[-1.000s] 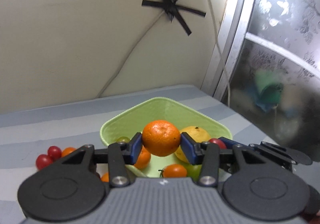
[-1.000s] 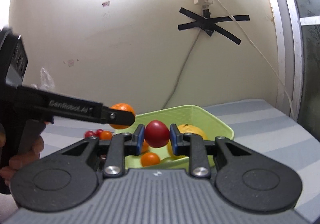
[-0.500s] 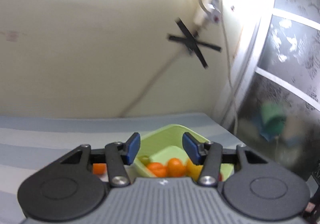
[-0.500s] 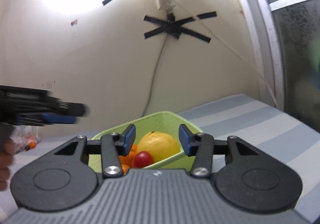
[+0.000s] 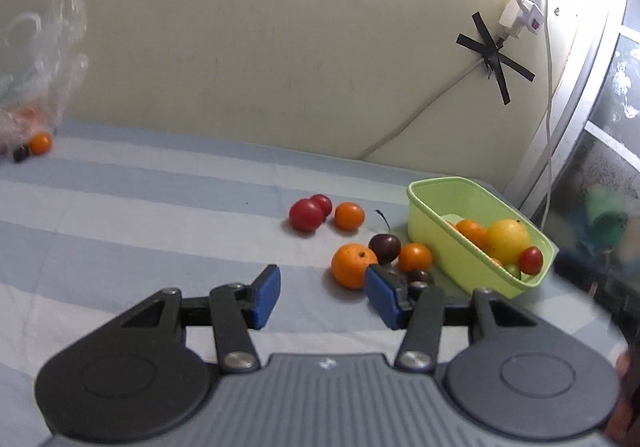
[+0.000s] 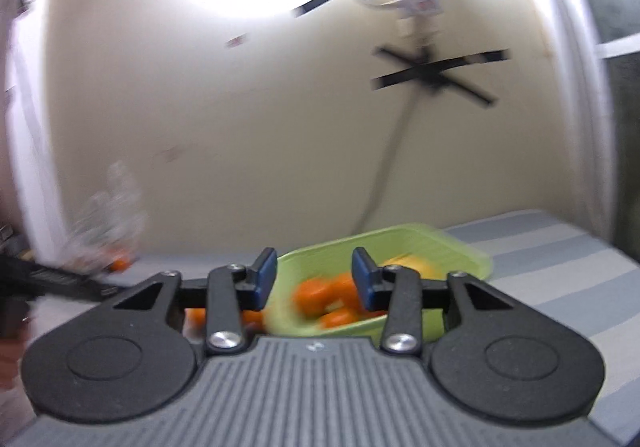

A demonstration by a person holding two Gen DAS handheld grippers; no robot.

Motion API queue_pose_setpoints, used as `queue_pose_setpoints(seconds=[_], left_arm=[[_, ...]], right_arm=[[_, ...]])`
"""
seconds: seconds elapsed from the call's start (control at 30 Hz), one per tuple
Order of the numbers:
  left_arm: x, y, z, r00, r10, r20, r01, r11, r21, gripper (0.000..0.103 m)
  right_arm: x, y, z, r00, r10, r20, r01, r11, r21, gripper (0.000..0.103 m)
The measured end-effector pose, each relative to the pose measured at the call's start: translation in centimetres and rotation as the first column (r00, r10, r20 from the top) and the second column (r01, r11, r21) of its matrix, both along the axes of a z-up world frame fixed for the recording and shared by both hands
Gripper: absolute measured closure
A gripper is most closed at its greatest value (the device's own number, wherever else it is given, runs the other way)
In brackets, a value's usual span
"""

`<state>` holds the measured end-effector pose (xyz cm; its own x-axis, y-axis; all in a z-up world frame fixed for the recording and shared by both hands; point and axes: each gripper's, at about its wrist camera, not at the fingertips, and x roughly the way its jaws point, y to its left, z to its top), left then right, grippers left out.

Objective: Organize fruits
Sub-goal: 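Open the right tool over the basket while the left tool releases the tangerine into it, then grasp a dark plum with the right tool while the left tool grasps another tangerine, then carry the dark plum with the right tool while the left carries the tangerine over the basket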

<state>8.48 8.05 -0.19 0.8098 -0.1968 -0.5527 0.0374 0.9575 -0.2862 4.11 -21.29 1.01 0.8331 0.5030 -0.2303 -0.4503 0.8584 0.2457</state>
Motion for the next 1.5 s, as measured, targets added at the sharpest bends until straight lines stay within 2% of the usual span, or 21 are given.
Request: queue_pose_setpoints(seconds=[0.1,0.17,0.23,0.37,0.5,0.57,0.63,0.67,0.7,0.83,1.07,1.3,1.5], left_arm=[[1.6,0.3,-0.5,1.0,-0.03,-0.006,0.03,0.998,-0.059,0.054],[2.5,0.3,-1.0,0.998,-0.053,-0.02,0.051,0.995,-0.088,0.044],[3.9,-0.3,-1.4,0.997,-0.076,-0.035,0.072,0.992,-0.099,0.043],[5.8,-1.2,-2.2,0.992,-0.11,-0.059,0.105,0.991,-0.083,0.043],[7.0,-1.2,-3.0,0.991,-0.102,-0.081,0.095,0.992,-0.078,0.043],[7.1,-1.2,-3.5,0.992,-0.1,-0.079,0.094,0.992,-0.082,0.049],[6.8,-1.6,-3.6,0.993,-0.096,-0.065,0.094,0.995,-0.041,0.056],[6.6,-1.8,-3.6,0.992,-0.111,-0.061,0.109,0.993,-0.041,0.066],[6.4,-1.8,-3.7,0.99,-0.129,-0.063,0.125,0.99,-0.063,0.067],[5.0,-2.6,-3.2,0.99,-0.128,-0.06,0.128,0.992,-0.014,0.067],[0.0,-3.8,-2.3,0.982,-0.182,-0.04,0.18,0.982,-0.048,0.067],[-3.5,-6.8,-2.5,0.968,-0.246,-0.045,0.243,0.968,-0.063,0.067],[-4.0,-9.6,-3.0,0.964,-0.26,-0.05,0.26,0.966,0.003,0.067]], right_arm=[[-0.6,3.3,-0.1,0.993,0.112,-0.034,-0.115,0.988,-0.102,0.066],[-0.5,6.2,-0.5,0.987,0.157,-0.045,-0.163,0.964,-0.208,0.066],[0.1,8.4,-1.0,0.981,0.188,-0.054,-0.196,0.94,-0.279,0.066],[2.5,11.5,-2.1,0.97,0.214,-0.112,-0.24,0.909,-0.341,0.066],[3.9,13.9,-2.8,0.965,0.229,-0.124,-0.26,0.878,-0.403,0.066],[4.3,14.5,-3.1,0.964,0.227,-0.137,-0.264,0.864,-0.429,0.066],[5.1,15.0,-3.4,0.965,0.207,-0.162,-0.26,0.852,-0.454,0.067],[5.6,15.2,-3.6,0.961,0.209,-0.18,-0.27,0.849,-0.454,0.068],[5.7,15.2,-3.5,0.96,0.211,-0.184,-0.273,0.85,-0.45,0.073],[4.5,14.6,-3.5,0.963,0.218,-0.16,-0.268,0.848,-0.458,0.074],[0.1,10.9,-3.2,0.961,0.23,-0.155,-0.273,0.876,-0.396,0.074],[-1.9,5.2,-3.3,0.979,0.098,-0.178,-0.153,0.932,-0.329,0.074],[-2.6,1.7,-3.6,0.981,0.012,-0.192,-0.073,0.947,-0.314,0.074]])
